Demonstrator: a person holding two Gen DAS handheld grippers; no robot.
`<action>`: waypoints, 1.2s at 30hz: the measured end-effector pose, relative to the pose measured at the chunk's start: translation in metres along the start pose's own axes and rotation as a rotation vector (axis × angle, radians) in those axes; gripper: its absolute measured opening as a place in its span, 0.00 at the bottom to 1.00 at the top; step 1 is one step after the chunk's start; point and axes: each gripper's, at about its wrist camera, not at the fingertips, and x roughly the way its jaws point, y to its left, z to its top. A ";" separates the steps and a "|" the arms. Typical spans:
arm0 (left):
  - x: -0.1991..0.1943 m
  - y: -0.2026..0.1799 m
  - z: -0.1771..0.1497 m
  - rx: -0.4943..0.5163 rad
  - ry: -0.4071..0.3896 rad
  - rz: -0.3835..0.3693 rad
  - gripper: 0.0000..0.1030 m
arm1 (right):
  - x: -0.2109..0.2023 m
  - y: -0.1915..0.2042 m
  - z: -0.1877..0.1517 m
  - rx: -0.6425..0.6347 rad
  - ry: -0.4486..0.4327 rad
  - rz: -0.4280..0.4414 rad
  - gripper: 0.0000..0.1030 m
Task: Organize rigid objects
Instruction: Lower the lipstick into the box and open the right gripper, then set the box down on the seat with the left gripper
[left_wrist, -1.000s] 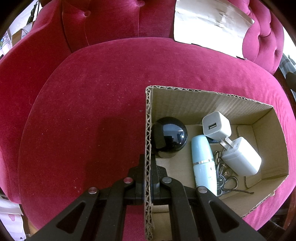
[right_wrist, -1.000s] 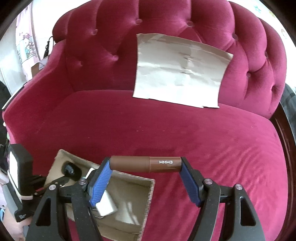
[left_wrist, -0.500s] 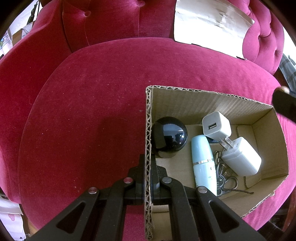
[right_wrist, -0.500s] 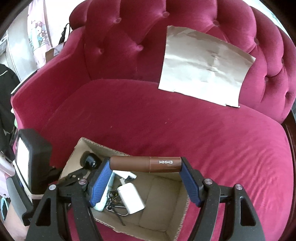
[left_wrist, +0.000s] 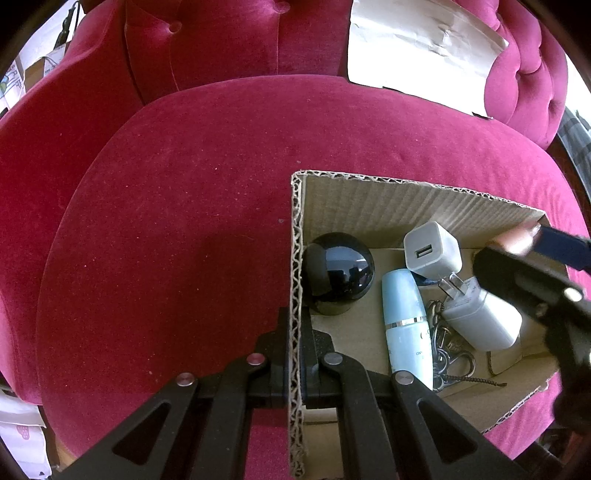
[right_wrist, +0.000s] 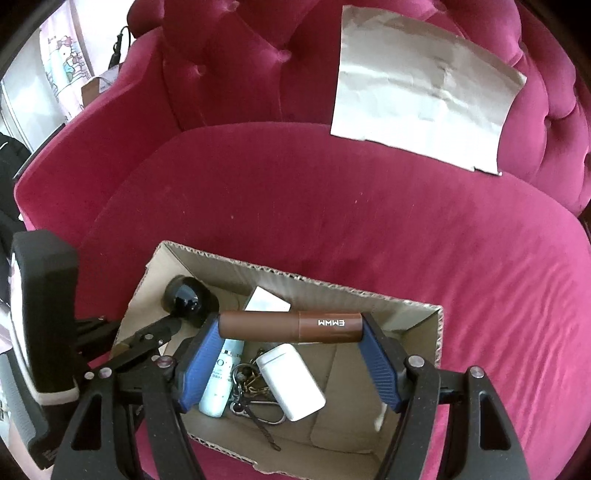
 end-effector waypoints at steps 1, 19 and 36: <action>0.000 0.000 0.000 0.000 0.000 0.000 0.03 | 0.001 0.000 0.000 0.002 0.004 0.000 0.74; -0.001 0.000 0.000 0.000 0.000 0.001 0.03 | -0.009 0.000 0.000 -0.014 -0.039 -0.054 0.96; -0.001 0.000 0.001 -0.001 0.001 0.000 0.03 | -0.009 -0.010 0.001 -0.001 -0.026 -0.092 1.00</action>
